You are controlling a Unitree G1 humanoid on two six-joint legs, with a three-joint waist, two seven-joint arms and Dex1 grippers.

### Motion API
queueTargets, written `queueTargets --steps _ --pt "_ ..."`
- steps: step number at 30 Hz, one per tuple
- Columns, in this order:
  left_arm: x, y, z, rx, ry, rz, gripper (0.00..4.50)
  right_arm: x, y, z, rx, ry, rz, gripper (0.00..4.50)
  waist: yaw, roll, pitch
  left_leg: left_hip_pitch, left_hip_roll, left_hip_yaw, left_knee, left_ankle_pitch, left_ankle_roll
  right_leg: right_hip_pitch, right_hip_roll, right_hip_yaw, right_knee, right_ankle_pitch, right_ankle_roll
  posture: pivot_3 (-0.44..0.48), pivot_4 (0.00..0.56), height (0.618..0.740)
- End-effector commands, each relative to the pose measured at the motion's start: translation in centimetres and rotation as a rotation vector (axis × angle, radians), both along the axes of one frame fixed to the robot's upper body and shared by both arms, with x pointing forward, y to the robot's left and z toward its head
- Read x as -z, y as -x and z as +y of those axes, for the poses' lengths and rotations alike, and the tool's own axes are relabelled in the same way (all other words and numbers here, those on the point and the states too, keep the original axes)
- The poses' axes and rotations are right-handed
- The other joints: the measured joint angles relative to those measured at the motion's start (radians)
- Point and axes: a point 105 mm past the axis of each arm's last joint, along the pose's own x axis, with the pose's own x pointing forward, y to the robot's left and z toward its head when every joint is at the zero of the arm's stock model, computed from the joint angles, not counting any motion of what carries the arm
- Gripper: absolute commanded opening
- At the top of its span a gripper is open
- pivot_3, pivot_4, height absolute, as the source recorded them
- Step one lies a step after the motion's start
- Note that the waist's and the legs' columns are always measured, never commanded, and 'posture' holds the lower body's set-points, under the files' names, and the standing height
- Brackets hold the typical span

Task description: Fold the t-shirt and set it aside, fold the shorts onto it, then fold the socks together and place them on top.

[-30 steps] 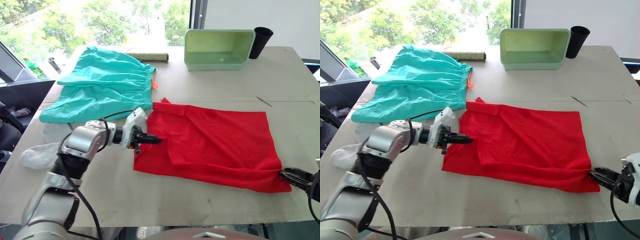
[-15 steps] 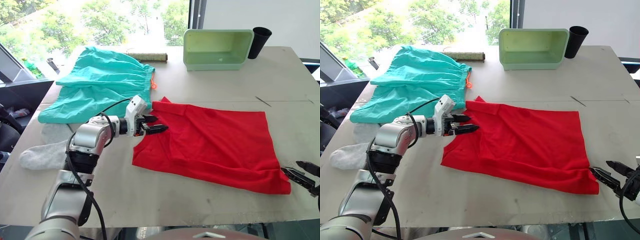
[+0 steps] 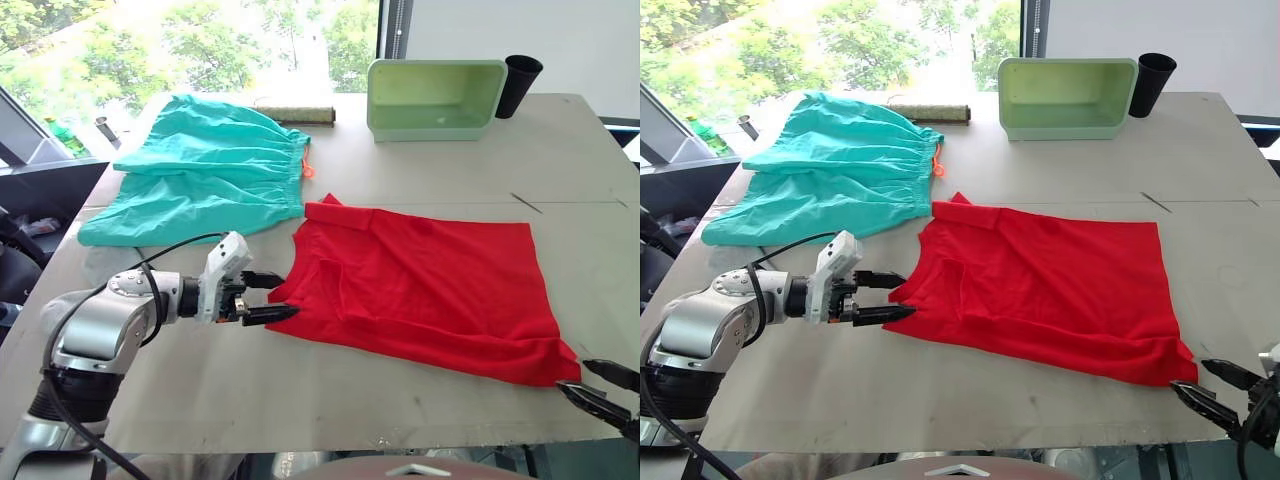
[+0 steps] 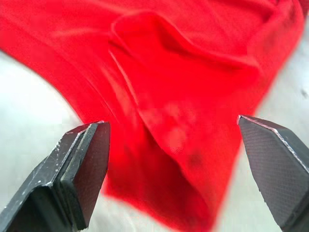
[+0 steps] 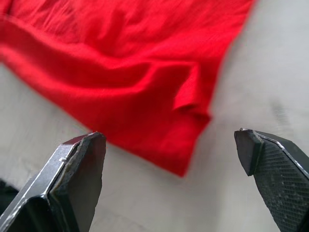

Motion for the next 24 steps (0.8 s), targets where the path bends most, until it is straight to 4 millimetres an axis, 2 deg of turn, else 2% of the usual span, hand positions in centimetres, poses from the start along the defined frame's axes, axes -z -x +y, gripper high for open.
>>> queueTargets --steps 1,2,3,5,6,9,13,14,19,24 --pt "0.5 0.3 0.0 0.035 -0.067 -0.042 4.48 0.8 0.2 0.2 -0.043 0.041 0.017 4.5 0.0 0.0 -0.001 0.0 0.0 0.0 0.0 0.0 0.0 0.0 0.0 0.0 0.0 0.0 0.0 0.0 0.15 0.74" --pt "0.9 0.4 0.1 0.037 -0.081 -0.043 4.48 0.9 0.1 0.3 -0.04 0.037 0.018 4.5 -0.001 -0.001 -0.001 0.0 0.0 0.0 0.0 0.0 0.0 0.0 0.0 0.0 -0.001 0.0 0.0 0.0 0.15 0.74" --pt "1.3 0.4 0.3 0.027 -0.099 -0.038 4.25 1.0 0.0 0.3 -0.038 0.037 0.014 4.5 -0.003 -0.003 -0.002 0.0 0.0 0.0 0.0 0.0 0.0 0.0 0.0 0.0 -0.001 0.0 0.0 0.0 0.15 0.74" --pt "2.1 0.8 0.6 0.033 -0.125 -0.026 3.7 1.1 -0.2 0.1 -0.035 0.045 0.013 4.0 -0.004 -0.004 -0.003 0.0 0.0 0.0 -0.001 0.0 -0.001 0.0 0.0 0.0 -0.001 0.0 0.0 0.0 0.15 0.74" --pt "2.3 0.9 0.8 0.027 -0.128 -0.019 3.26 1.2 -0.2 0.1 -0.038 0.052 0.016 3.82 -0.006 -0.003 -0.003 0.0 0.0 0.0 -0.001 0.001 -0.002 0.0 0.0 0.0 -0.001 0.0 0.0 0.0 0.15 0.74" --pt "3.0 1.8 1.0 0.027 -0.137 0.01 1.77 1.4 -0.1 -0.2 -0.048 0.067 0.021 2.28 -0.004 -0.002 -0.004 0.0 0.0 0.0 -0.002 0.002 -0.003 0.0 0.0 0.0 -0.002 0.0 0.0 0.0 0.15 0.74" --pt "3.6 4.1 1.4 0.051 -0.136 0.104 0.11 1.3 -0.7 -0.7 -0.044 0.089 0.003 0.53 -0.009 -0.001 -0.005 0.001 0.0 0.0 -0.005 0.002 -0.004 0.0 0.0 0.0 -0.003 0.0 0.0 0.0 0.15 0.74" --pt "3.7 4.7 1.5 0.059 -0.138 0.127 0.0 1.2 -1.1 -0.9 -0.042 0.108 -0.01 0.11 -0.009 0.0 -0.005 0.001 0.0 0.0 -0.005 0.002 -0.004 0.0 0.0 0.0 -0.003 0.0 0.0 0.0 0.15 0.74" --pt "4.0 7.4 1.7 0.062 -0.139 0.215 0.0 1.1 -2.3 -2.0 -0.029 0.163 -0.049 0.11 -0.016 0.001 -0.006 0.001 0.0 0.001 -0.005 0.001 -0.003 0.0 0.0 0.0 -0.004 0.0 0.0 0.0 0.15 0.74" --pt "4.5 8.4 1.7 0.028 -0.137 0.231 0.0 1.3 -1.9 -3.8 -0.065 0.269 -0.02 0.11 -0.013 0.004 -0.008 0.001 0.0 0.001 -0.005 0.0 0.0 0.0 0.0 0.0 -0.006 0.0 0.0 0.0 0.15 0.74"
